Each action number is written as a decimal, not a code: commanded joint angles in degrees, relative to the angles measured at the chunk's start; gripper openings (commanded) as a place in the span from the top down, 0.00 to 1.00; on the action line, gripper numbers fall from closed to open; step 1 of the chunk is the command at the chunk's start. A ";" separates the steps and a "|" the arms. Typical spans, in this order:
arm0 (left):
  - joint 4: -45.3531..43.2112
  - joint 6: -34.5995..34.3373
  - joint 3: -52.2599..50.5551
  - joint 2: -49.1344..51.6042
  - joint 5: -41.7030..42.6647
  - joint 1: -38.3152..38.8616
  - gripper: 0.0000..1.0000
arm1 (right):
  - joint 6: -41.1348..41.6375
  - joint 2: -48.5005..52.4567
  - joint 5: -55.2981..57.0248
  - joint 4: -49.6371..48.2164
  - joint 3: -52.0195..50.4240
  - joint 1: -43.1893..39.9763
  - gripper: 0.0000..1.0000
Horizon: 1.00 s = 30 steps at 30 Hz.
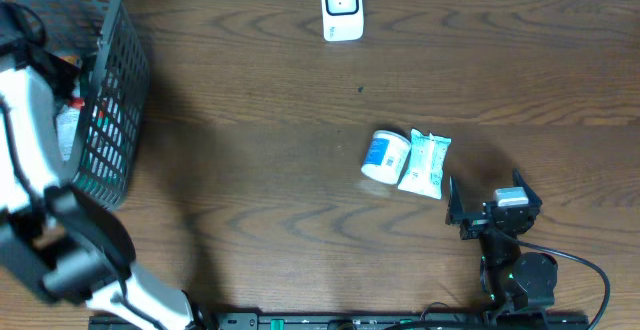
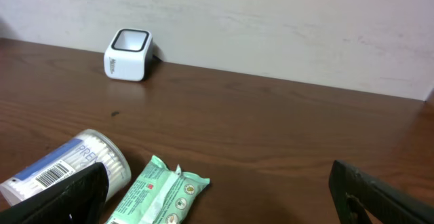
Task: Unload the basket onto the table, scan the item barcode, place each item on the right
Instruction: 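Grasp the red sachet in the basket with the left gripper and lift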
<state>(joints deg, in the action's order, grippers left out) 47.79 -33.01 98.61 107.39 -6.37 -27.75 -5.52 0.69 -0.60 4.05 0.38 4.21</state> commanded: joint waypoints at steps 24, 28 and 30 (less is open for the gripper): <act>14.01 9.11 -2.23 -26.84 9.99 34.71 0.93 | -0.35 -0.31 0.13 0.24 -0.07 0.28 0.01; 16.74 10.54 -3.19 -20.68 10.01 40.68 0.93 | -0.35 -0.31 0.13 0.22 -0.07 0.28 0.01; 17.70 11.45 -3.26 -15.80 9.97 43.95 0.93 | -0.35 -0.31 0.11 0.24 -0.07 0.28 0.01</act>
<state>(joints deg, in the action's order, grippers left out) 64.62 -24.08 95.81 86.59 3.55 12.64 -5.52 0.69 -0.58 4.05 0.38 4.21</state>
